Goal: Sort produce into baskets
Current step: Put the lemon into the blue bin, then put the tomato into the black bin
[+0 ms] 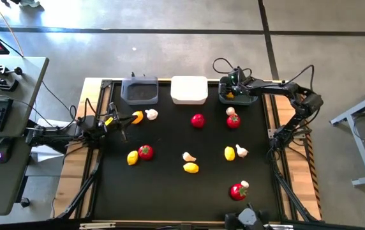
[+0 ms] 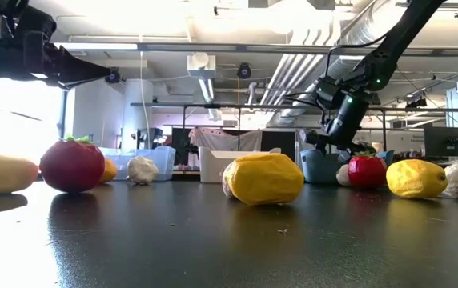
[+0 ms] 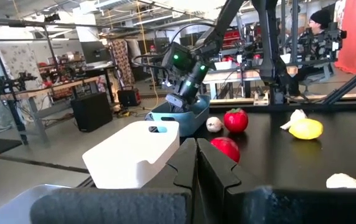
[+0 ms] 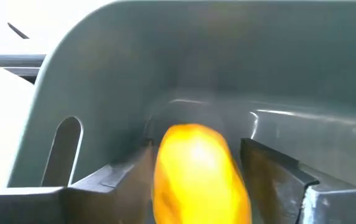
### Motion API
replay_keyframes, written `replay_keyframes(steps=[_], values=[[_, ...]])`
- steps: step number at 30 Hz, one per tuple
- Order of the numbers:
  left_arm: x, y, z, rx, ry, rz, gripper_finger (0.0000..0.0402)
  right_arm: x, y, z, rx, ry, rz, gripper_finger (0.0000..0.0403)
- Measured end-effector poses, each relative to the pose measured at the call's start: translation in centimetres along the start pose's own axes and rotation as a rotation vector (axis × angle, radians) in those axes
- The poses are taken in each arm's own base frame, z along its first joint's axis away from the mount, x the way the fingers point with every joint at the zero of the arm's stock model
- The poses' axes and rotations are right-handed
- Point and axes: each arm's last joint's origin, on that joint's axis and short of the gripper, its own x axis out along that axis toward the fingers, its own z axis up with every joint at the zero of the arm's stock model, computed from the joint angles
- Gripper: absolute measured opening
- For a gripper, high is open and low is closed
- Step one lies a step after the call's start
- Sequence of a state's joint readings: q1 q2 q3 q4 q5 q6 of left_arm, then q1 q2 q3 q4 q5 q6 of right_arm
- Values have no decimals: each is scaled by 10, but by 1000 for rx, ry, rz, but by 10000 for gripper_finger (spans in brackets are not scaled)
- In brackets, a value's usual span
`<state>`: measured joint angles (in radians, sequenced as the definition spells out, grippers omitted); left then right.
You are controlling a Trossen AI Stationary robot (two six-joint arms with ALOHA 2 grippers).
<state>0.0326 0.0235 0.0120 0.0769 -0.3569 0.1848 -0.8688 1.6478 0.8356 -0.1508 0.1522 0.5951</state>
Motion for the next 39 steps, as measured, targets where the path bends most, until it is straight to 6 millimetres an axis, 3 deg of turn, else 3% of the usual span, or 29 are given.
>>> replay_keyframes(steps=[7,18,25,30,39], values=[[0,0,-1,12,10,-1,0,-4,1,2,-75,-15,13,251],[0,0,-1,8,13,0,0,-47,8,24,-135,-210,120,252],[0,0,-1,-5,16,20,0,-57,13,24,-205,-237,141,247],[0,1,-1,-30,16,23,0,-61,29,13,-351,-213,237,201],[0,1,-1,-47,19,57,0,-83,66,-13,-605,-272,347,55]])
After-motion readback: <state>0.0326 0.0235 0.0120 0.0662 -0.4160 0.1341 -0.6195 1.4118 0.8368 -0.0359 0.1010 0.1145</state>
